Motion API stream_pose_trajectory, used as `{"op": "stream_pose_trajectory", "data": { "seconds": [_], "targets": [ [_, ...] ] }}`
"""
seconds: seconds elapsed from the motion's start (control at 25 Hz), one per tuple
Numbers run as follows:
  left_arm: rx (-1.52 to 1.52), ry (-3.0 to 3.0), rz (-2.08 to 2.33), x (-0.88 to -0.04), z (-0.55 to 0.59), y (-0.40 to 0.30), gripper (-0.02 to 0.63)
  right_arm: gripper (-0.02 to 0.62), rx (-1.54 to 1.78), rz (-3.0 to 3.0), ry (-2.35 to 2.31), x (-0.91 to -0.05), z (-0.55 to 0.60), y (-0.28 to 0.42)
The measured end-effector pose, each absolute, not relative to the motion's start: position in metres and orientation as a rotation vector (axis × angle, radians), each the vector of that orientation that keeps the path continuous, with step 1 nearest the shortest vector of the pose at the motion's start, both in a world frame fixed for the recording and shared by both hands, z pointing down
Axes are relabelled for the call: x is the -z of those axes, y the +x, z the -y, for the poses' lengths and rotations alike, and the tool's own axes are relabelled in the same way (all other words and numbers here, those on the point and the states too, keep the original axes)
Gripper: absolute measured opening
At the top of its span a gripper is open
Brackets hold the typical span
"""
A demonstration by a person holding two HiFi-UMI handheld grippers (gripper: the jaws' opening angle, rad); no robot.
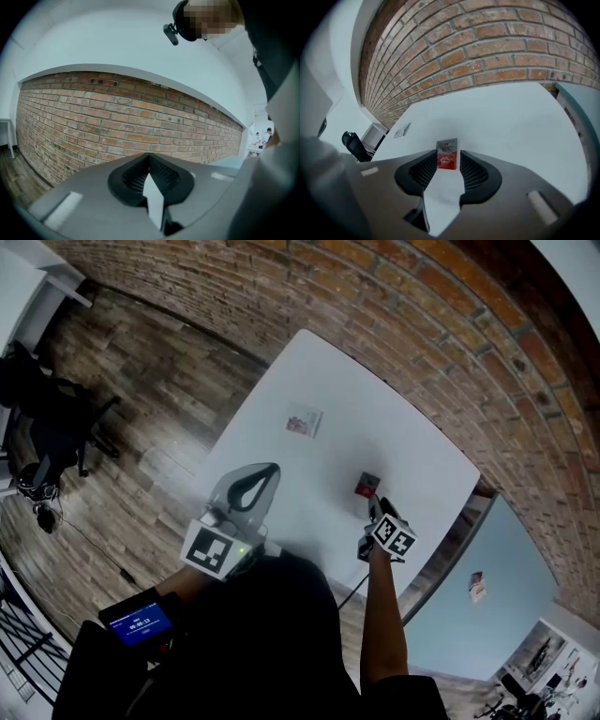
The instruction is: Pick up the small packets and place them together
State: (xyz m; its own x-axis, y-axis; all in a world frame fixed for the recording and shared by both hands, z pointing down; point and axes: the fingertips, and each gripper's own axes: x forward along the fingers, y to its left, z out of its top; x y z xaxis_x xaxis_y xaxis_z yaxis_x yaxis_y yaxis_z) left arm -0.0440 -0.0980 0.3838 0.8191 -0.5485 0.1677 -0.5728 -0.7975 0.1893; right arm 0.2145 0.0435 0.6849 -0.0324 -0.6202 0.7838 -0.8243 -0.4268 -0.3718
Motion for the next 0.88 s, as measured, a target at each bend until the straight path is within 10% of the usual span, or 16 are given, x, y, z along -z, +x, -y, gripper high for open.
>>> {"op": "stream_pose_trajectory", "data": {
  "seconds": [0.32,0.88],
  "targets": [
    [-0.223,2.788,0.820,-0.414,0.121,-0.057,0.000,0.003,-0.896,1.900,1.971,-0.569,-0.047,0.141],
    [-0.722,2.936,0.392,-0.556,0.164,-0.010,0.000,0.003,-0.669,1.970,2.113,-0.477,-0.038,0.059]
  ]
}}
